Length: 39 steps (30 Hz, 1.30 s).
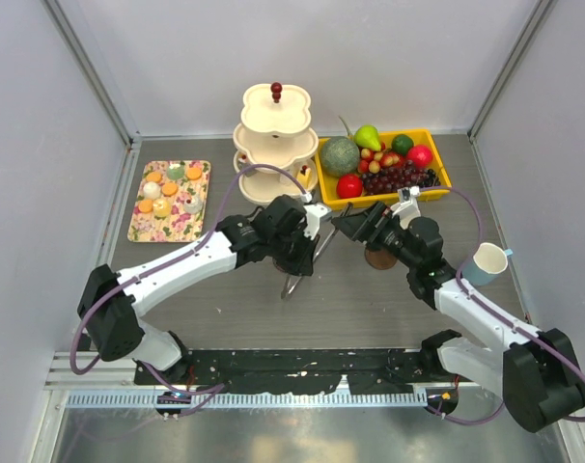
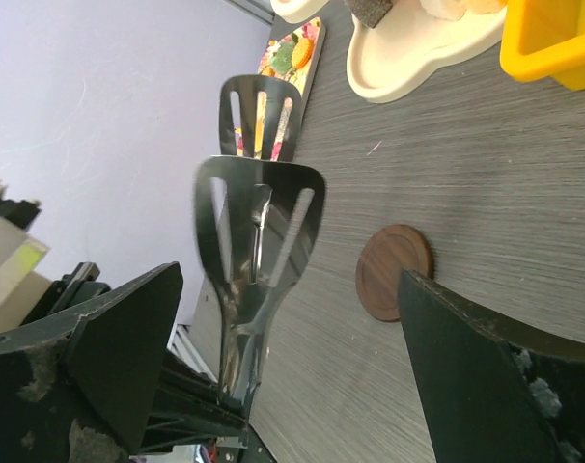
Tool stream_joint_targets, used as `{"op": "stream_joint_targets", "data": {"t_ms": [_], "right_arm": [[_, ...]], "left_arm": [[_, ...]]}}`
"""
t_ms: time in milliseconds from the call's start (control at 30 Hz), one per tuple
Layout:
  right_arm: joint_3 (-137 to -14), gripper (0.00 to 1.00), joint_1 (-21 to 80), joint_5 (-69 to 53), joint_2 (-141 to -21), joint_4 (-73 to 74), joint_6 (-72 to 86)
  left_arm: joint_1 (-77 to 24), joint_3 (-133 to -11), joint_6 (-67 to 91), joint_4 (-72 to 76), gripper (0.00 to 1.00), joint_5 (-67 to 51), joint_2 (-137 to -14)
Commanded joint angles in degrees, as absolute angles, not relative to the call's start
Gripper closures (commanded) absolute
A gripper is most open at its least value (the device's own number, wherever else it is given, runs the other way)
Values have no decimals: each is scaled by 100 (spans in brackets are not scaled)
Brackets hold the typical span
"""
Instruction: Serve the afternoon tea
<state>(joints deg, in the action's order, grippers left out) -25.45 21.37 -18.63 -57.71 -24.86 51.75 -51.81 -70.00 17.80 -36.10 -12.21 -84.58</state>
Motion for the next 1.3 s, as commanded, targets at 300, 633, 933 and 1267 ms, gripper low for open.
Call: {"op": "stream_joint_targets", "data": {"t_ms": [300, 633, 933, 1267], "right_arm": [[-2347, 19, 2136, -2162, -6108, -3735, 5660], [-2329, 61, 2136, -2180, -6047, -3788, 5739], [-2189, 76, 2127, -2066, -5845, -3832, 5888], [-2101, 81, 2065, -1960, -5687, -4034, 6485]], "left_arm": [[-5291, -7637, 1802, -3471, 99, -1485, -8657], [-5300, -7778, 1775, -3481, 93, -1442, -8701], [-5291, -7287, 1802, -2937, 46, -1248, -8263], [-5317, -5828, 2021, -1170, 1, -475, -7278]]}}
